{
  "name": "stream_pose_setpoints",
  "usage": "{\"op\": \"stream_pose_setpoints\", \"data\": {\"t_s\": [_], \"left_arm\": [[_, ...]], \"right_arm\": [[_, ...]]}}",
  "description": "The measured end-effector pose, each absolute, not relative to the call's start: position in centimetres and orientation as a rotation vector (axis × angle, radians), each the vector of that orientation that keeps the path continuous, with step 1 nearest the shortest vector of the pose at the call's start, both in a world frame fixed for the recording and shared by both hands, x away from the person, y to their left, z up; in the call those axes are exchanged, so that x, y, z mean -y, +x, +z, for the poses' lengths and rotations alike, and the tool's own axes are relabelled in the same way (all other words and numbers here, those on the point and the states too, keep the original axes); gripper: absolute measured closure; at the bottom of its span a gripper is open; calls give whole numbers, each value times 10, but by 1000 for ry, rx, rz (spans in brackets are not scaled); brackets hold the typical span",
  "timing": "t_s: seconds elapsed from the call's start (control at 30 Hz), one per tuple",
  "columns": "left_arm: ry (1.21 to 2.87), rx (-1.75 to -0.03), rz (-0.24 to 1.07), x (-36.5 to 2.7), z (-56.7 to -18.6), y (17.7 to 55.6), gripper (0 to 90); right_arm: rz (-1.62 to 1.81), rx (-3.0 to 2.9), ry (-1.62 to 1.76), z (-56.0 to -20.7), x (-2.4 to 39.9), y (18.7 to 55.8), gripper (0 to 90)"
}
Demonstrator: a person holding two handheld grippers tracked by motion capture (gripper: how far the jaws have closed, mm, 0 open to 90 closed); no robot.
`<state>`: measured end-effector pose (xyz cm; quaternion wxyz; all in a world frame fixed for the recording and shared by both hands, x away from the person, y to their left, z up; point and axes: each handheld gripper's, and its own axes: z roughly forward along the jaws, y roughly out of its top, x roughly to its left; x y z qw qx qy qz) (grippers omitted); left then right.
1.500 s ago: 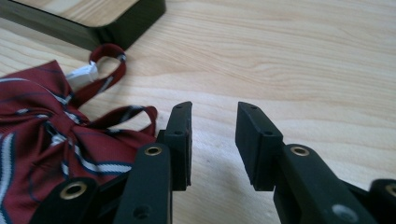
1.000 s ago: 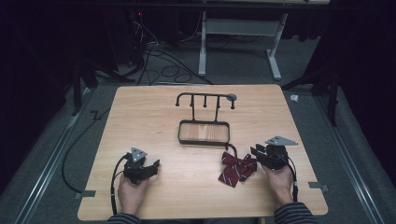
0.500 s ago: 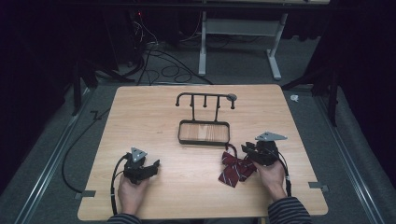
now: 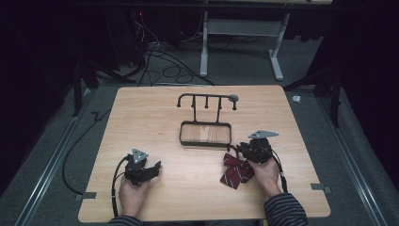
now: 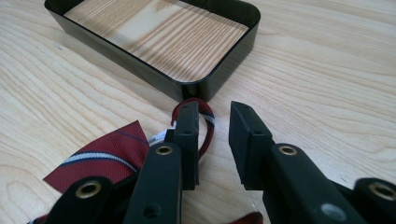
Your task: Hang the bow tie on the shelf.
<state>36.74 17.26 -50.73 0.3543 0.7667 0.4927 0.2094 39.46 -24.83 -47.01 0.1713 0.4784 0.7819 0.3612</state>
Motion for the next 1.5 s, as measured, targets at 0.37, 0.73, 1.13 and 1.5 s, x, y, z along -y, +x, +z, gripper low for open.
{"op": "stream_pose_setpoints", "data": {"t_s": [0.37,0.73,1.13,1.5], "left_arm": [[1984,-1274,537,-173,-507,367,338],[1982,-1274,538,-173,-507,367,338],[1984,-1275,535,-173,-507,367,338],[1985,-1274,535,-173,-507,367,338]], "right_arm": [[984,-2258,1391,-482,241,406,763],[967,-2283,1411,-489,240,411,836],[941,-2300,1398,-491,238,411,900],[993,-2282,1331,-475,239,399,900]]}}
